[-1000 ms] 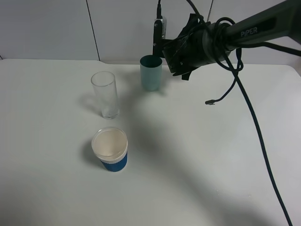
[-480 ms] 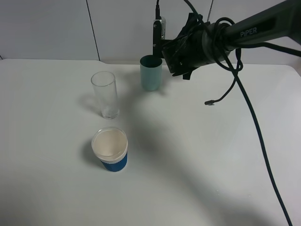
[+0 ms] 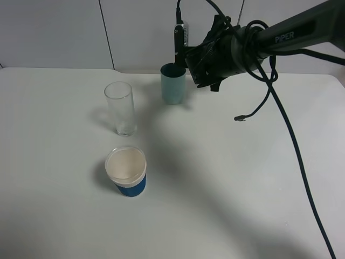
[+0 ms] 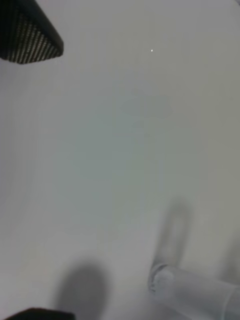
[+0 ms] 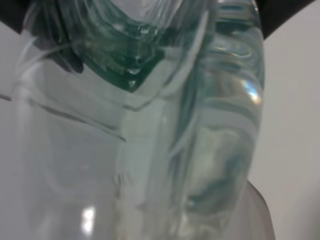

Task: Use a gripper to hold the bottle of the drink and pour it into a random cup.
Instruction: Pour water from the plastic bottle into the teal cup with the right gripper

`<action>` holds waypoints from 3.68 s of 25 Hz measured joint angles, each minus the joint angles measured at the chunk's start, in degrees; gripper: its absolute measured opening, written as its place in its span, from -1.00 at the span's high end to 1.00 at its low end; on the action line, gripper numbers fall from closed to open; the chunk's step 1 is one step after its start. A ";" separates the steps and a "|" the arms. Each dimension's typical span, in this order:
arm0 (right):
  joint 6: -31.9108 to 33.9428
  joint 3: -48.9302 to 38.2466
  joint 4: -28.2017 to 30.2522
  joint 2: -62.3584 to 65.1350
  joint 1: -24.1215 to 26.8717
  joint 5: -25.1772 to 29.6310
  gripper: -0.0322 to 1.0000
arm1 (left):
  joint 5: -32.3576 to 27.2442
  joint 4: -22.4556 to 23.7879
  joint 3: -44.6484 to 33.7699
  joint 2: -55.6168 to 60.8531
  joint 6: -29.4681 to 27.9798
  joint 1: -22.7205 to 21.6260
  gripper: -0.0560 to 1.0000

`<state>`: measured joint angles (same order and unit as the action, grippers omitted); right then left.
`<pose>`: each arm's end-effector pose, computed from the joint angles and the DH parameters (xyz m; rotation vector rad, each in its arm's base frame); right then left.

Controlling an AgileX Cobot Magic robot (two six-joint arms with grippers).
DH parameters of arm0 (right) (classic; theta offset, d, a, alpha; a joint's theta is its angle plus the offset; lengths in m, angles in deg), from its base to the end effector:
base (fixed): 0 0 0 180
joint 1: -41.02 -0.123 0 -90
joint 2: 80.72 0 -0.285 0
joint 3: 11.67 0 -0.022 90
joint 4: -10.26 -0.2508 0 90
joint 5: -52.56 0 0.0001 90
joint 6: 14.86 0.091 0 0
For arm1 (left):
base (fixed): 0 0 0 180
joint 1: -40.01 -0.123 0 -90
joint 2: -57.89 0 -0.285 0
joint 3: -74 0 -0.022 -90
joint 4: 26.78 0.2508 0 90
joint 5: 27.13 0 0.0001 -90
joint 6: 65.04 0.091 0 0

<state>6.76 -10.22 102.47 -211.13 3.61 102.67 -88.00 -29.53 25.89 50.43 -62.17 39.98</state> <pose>0.3924 0.2122 0.1649 -1.4714 1.6735 -1.2919 -0.0068 -0.0038 0.2794 0.0530 2.0307 -0.0254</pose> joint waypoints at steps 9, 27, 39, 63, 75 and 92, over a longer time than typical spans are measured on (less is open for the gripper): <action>-1.60 0.00 0.67 0.00 0.00 0.50 -0.13 | 0.00 0.00 0.00 0.00 0.00 0.00 -0.99; -2.51 0.00 0.88 0.00 0.00 1.17 -0.13 | 0.00 0.00 0.00 0.00 0.00 0.00 -0.99; -2.51 0.00 0.88 0.00 0.00 1.40 -0.13 | 0.00 0.00 0.00 0.00 0.00 0.00 -0.99; -2.51 0.00 0.92 0.00 0.00 1.40 -0.13 | 0.00 0.00 0.00 0.00 0.00 0.00 -0.99; -2.51 0.00 0.99 0.00 0.00 1.40 -0.13 | 0.00 0.00 0.00 0.00 0.00 0.00 -0.99; -2.51 0.00 1.06 0.00 0.00 1.40 -0.13 | 0.00 0.00 0.00 0.00 0.00 0.00 -0.99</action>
<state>4.24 -10.22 103.53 -211.13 3.61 104.07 -88.00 -29.53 25.89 50.43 -62.17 39.98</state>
